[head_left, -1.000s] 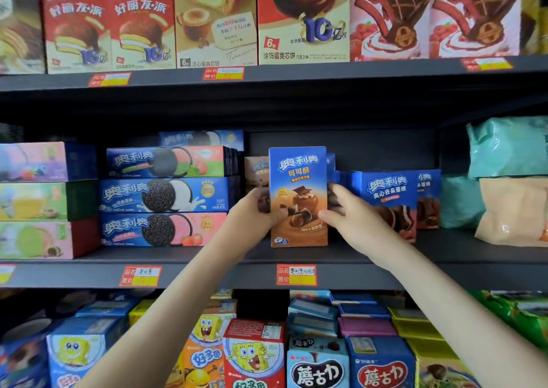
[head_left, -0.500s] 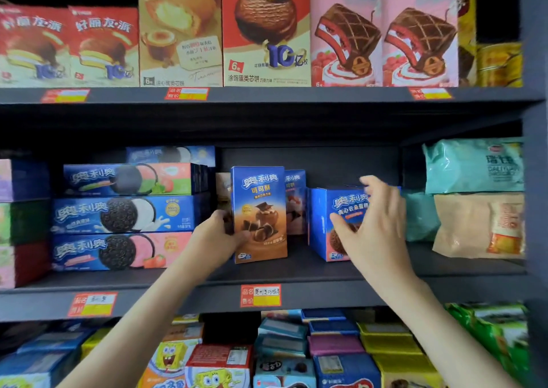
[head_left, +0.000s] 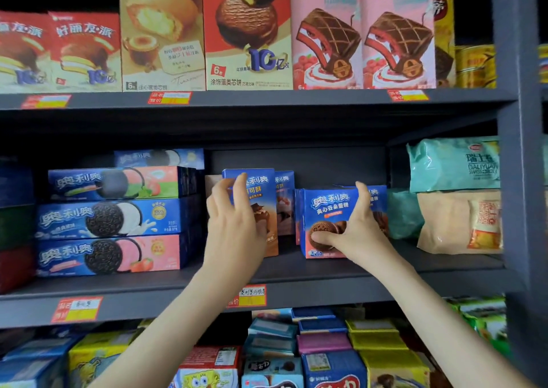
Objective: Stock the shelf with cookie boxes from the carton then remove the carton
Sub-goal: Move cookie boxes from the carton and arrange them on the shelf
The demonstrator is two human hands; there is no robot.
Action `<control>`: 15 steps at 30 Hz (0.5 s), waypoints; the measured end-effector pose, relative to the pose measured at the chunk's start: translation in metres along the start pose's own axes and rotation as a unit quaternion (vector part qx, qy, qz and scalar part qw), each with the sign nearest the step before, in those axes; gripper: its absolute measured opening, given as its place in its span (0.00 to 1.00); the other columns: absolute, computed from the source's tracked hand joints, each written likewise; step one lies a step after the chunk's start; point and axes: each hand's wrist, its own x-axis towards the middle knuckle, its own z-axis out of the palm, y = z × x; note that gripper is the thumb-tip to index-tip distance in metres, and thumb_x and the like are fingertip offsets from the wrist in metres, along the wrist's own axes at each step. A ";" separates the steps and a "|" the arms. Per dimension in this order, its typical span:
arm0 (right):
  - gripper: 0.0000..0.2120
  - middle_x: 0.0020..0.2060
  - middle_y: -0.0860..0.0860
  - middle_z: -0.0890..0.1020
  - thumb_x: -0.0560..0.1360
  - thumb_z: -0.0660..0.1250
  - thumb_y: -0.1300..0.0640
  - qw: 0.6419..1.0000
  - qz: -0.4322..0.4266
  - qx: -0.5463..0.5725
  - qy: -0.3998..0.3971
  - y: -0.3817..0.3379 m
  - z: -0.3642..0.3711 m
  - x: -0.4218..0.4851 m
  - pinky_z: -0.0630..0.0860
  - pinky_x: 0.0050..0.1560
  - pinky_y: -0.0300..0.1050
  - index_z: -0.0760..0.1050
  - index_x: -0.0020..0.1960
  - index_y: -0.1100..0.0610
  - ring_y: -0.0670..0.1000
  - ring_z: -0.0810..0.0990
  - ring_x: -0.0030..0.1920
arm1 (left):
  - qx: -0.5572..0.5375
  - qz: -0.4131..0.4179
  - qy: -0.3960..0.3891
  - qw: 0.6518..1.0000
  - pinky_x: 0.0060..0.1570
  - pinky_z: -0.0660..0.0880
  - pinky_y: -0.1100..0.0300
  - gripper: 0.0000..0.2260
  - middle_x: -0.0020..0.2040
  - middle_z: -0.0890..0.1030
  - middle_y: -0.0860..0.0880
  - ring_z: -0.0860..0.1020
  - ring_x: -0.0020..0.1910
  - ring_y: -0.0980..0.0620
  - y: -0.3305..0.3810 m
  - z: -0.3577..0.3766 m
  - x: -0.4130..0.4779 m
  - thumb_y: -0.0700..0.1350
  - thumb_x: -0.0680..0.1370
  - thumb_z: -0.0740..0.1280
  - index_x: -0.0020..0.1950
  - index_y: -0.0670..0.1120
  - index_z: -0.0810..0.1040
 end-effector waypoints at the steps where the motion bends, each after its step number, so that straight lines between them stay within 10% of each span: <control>1: 0.57 0.72 0.54 0.63 0.66 0.78 0.51 1.000 -0.001 -0.001 -0.003 0.000 0.000 0.001 0.65 0.52 0.42 0.37 0.76 0.48 0.51 0.70 0.62 | -0.009 -0.014 -0.016 1.000 0.60 0.67 0.47 0.34 0.68 0.62 0.35 0.64 0.63 0.34 0.001 0.002 0.002 0.36 0.70 0.70 0.73 0.36 0.60; 6: 0.57 0.69 0.55 0.65 0.67 0.77 0.52 0.999 -0.028 -0.014 -0.009 -0.001 0.001 -0.002 0.65 0.51 0.40 0.35 0.76 0.49 0.46 0.67 0.52 | -0.166 -0.207 -0.092 0.960 0.67 0.63 0.49 0.44 0.71 0.61 0.37 0.63 0.69 0.38 -0.013 0.010 0.014 0.36 0.69 0.74 0.75 0.38 0.47; 9: 0.56 0.71 0.55 0.62 0.69 0.76 0.52 0.999 -0.029 -0.020 -0.004 -0.001 0.002 -0.005 0.65 0.51 0.39 0.33 0.76 0.49 0.49 0.70 0.58 | -0.304 -0.332 -0.167 0.877 0.49 0.74 0.63 0.45 0.61 0.70 0.45 0.72 0.58 0.46 -0.021 0.005 0.017 0.37 0.72 0.73 0.75 0.44 0.42; 15: 0.56 0.71 0.55 0.63 0.69 0.75 0.50 0.998 -0.033 -0.054 0.009 -0.003 0.004 -0.006 0.67 0.47 0.43 0.32 0.76 0.48 0.55 0.74 0.59 | -0.362 -0.364 -0.241 0.824 0.56 0.74 0.53 0.30 0.56 0.78 0.47 0.77 0.55 0.48 -0.032 0.007 0.022 0.37 0.72 0.72 0.68 0.44 0.60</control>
